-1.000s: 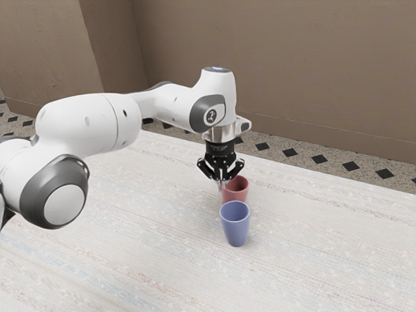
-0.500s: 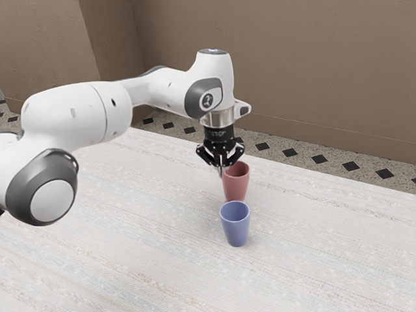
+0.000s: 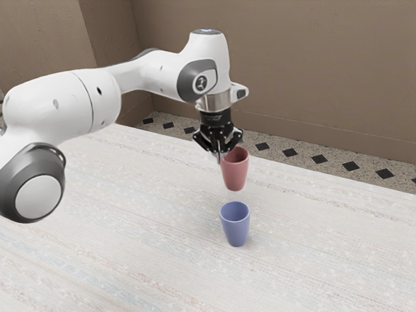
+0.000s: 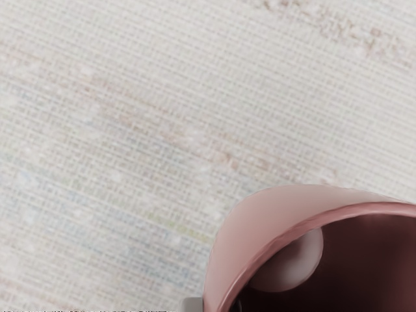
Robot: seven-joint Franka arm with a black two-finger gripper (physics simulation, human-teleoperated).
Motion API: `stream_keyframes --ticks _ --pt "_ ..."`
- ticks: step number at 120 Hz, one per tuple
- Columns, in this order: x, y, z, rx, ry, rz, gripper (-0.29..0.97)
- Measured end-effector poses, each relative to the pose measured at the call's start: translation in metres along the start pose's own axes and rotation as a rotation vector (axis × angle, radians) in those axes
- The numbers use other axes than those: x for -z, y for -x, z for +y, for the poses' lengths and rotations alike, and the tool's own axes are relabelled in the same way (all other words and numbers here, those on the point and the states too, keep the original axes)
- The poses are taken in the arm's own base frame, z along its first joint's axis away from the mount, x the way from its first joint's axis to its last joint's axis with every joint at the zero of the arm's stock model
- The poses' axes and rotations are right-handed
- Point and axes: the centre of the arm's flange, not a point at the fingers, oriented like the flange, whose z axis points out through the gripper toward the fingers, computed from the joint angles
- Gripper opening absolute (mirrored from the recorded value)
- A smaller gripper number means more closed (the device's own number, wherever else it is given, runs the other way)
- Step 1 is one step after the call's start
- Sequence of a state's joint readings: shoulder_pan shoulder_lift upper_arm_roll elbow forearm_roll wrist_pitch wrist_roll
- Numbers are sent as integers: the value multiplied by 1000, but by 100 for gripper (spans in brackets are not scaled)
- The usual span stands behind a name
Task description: Place the left cup onto the right cup
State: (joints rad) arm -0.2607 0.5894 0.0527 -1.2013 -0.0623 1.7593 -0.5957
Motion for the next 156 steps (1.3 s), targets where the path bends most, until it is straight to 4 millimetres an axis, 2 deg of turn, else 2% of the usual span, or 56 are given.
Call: stream_keyframes --ticks 18,53,89,122,156 --pt "14 7 0 -9 -2 11 -11" --pt "26 18 -4 -14 -5 18 -11" --pt "26 35 -7 -24 -10 8 -11" --pt "25 47 1 -43 -7 14 -11" --pt "22 58 -4 -47 -12 4 -11"
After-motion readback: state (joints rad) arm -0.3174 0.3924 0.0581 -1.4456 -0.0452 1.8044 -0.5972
